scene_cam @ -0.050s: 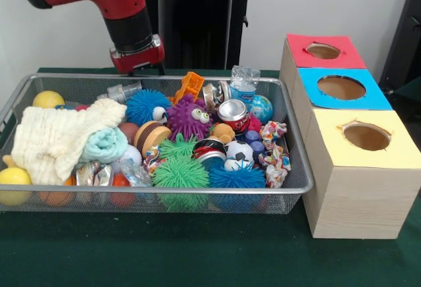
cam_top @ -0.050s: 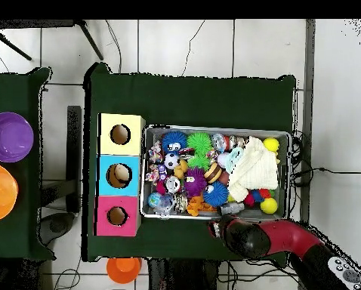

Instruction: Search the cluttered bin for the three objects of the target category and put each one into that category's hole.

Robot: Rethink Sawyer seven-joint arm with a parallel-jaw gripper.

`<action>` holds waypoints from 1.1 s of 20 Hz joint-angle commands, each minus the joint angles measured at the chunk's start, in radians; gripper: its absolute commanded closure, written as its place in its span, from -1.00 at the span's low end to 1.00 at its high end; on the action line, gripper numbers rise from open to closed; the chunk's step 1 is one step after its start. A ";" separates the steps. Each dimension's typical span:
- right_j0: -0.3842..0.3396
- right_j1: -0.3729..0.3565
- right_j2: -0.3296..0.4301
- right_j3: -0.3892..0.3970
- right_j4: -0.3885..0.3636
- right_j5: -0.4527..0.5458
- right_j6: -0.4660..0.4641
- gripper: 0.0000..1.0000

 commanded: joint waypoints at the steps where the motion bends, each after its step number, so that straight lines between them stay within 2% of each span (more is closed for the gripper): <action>1: -0.022 0.017 0.163 -0.176 -0.054 0.100 -0.350 -1.00; 5: -0.010 -0.038 0.152 -0.131 -0.034 0.187 -0.338 -1.00; 8: 0.015 -0.087 0.114 -0.075 -0.025 0.245 -0.286 -1.00; 15: 0.012 -0.131 0.073 0.020 -0.053 0.295 -0.258 -1.00; 19: 0.017 -0.180 0.102 0.026 -0.003 0.358 -0.270 -1.00; 22: 0.029 -0.257 0.120 0.025 0.078 0.475 -0.283 -1.00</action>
